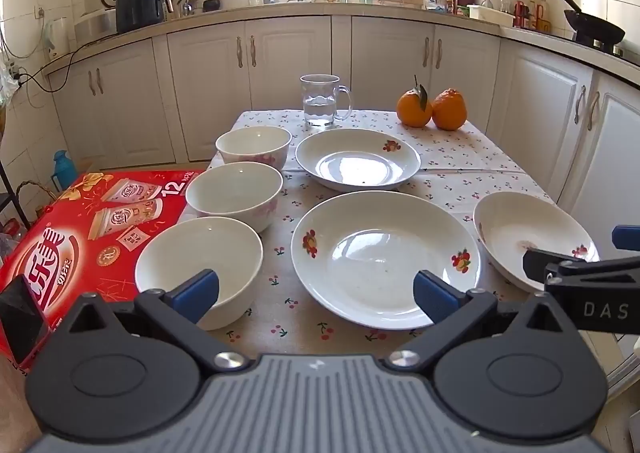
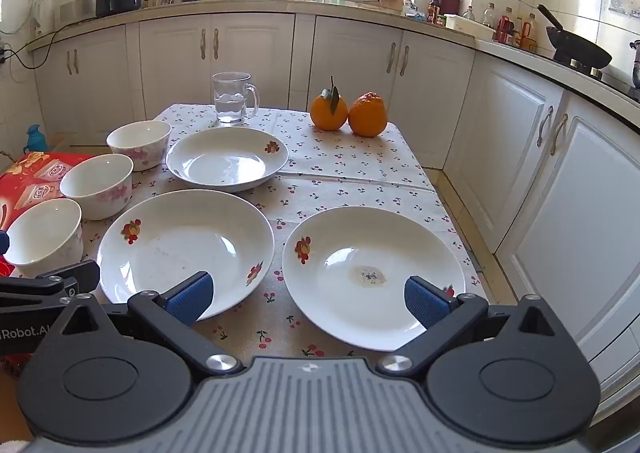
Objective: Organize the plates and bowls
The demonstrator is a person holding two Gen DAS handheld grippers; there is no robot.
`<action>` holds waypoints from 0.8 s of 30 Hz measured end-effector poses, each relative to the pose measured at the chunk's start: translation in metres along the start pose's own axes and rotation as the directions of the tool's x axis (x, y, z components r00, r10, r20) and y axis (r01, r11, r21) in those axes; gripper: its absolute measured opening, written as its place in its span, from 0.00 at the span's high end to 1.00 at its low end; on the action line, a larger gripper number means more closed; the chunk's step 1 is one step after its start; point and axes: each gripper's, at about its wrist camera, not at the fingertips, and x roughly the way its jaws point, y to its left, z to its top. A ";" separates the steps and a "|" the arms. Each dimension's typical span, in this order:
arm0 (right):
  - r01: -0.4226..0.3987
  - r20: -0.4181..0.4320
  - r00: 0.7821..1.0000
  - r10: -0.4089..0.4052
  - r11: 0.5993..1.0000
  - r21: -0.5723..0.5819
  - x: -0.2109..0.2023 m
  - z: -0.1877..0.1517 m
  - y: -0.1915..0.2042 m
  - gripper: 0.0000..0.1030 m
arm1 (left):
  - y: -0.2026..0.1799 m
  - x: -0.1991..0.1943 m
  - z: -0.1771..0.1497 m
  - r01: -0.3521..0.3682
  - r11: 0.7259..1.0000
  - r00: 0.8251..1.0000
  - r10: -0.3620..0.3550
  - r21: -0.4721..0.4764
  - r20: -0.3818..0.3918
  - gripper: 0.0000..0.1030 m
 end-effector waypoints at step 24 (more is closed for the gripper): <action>0.000 -0.004 1.000 0.000 1.000 0.002 -0.001 0.000 0.001 0.00 | 0.002 0.000 -0.002 0.005 1.000 1.000 -0.005 -0.014 -0.001 0.00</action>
